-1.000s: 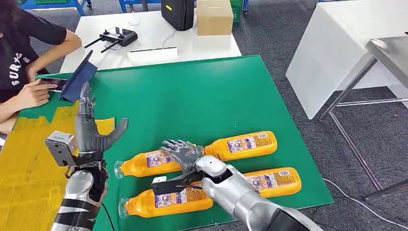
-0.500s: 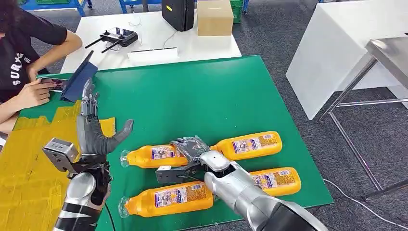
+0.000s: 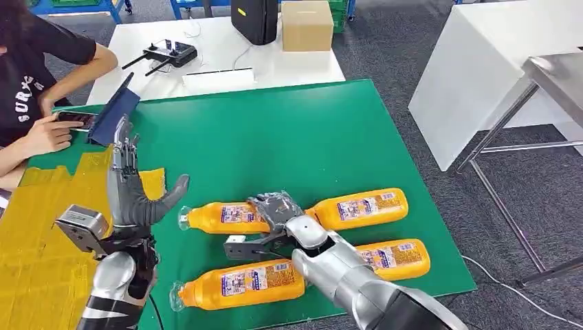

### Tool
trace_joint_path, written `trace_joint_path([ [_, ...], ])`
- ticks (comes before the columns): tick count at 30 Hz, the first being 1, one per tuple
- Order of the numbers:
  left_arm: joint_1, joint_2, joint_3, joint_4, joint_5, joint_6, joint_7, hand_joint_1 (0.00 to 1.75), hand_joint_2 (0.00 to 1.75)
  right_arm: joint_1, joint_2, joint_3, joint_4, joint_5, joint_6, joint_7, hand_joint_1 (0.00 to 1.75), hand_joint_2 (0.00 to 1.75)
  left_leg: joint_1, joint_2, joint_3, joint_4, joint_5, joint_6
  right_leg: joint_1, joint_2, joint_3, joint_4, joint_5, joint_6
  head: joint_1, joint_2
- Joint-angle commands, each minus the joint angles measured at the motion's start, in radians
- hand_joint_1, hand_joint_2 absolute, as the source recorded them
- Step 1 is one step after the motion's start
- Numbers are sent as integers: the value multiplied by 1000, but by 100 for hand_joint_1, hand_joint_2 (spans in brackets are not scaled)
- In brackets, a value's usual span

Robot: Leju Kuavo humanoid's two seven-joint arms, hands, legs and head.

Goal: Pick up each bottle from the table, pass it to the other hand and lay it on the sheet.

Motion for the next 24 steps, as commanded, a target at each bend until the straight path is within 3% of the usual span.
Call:
trace_joint_path([
  [1,20,2,-2,-21,-4,3,7,0,175,45,-41,-124,-53,-23,-304,-51,175,175,0,-2,1,0,0,-1,0,0,1,0,-1,0,0,0],
  [7,29,1,-4,-22,-6,15,8,0,175,105,-45,-276,-178,-100,-478,-184,175,175,1,-4,0,1,-1,-1,1,0,1,0,-2,0,0,0],
  [11,34,2,-11,-28,18,-5,10,0,175,140,-38,-344,-263,-180,-480,-266,175,175,0,-2,-2,0,0,-1,0,0,-1,0,0,0,0,0],
  [19,34,2,-11,-28,18,-5,10,0,175,140,-38,-344,-263,-180,-480,-266,175,175,1,-3,-1,0,-1,-1,1,0,0,0,-1,0,0,0],
  [20,35,5,-17,-33,16,-6,9,0,175,168,-28,-398,-332,-224,-480,-339,175,175,1,-3,0,0,-1,-1,1,1,0,0,-1,0,0,0],
  [22,34,13,-31,-37,32,-35,12,0,175,199,-19,-439,-406,-263,-480,-385,175,175,2,-5,-1,1,-1,-1,1,-1,0,0,-2,0,0,0],
  [24,27,33,-57,-28,123,-153,45,0,175,240,-20,-450,-496,-335,-468,-419,175,175,1,-4,-1,1,-1,-1,1,0,-1,0,-1,0,0,0],
])
